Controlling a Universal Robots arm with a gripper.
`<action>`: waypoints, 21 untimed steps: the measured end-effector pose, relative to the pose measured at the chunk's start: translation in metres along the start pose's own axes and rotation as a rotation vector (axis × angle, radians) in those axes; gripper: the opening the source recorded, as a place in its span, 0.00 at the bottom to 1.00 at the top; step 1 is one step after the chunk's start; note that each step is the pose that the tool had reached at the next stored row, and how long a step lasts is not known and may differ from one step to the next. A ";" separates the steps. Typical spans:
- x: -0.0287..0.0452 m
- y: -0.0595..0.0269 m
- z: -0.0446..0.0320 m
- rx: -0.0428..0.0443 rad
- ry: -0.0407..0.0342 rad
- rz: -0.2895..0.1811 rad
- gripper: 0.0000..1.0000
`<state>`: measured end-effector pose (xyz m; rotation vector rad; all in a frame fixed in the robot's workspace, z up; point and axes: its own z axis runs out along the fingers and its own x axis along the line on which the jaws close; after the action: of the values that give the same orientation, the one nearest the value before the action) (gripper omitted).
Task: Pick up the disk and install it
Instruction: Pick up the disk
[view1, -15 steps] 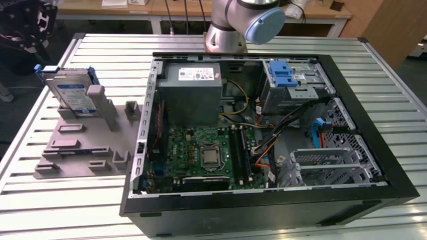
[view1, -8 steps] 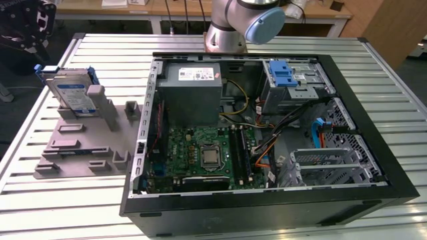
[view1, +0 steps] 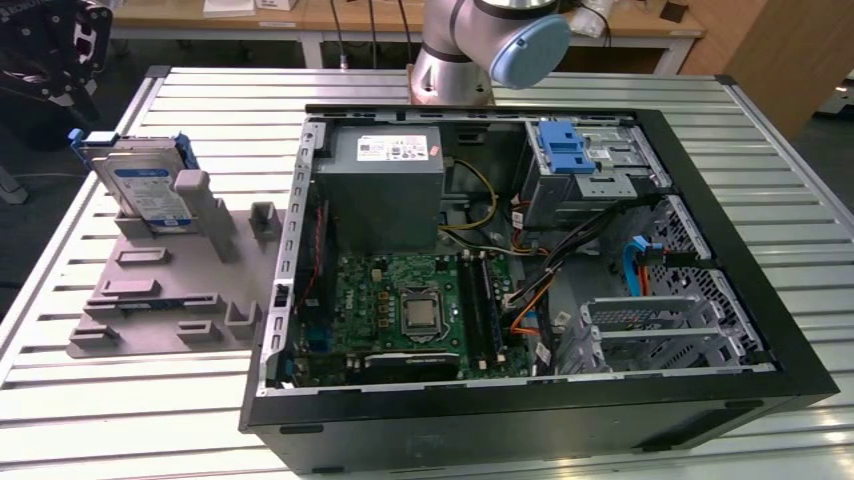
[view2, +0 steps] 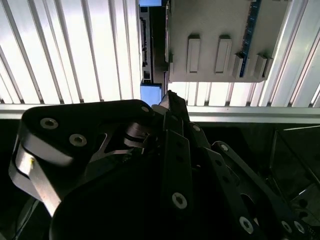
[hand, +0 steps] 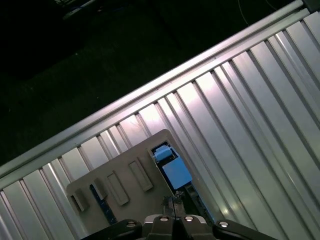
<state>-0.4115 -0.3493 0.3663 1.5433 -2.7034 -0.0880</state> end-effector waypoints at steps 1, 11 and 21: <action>0.0000 0.0000 0.0000 0.0001 0.0001 -0.003 0.11; 0.0000 0.0000 0.0004 0.0000 0.0095 -0.158 0.11; 0.0001 -0.0001 0.0032 0.0088 0.0122 -0.279 0.11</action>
<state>-0.4116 -0.3494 0.3630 1.9060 -2.4640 -0.0719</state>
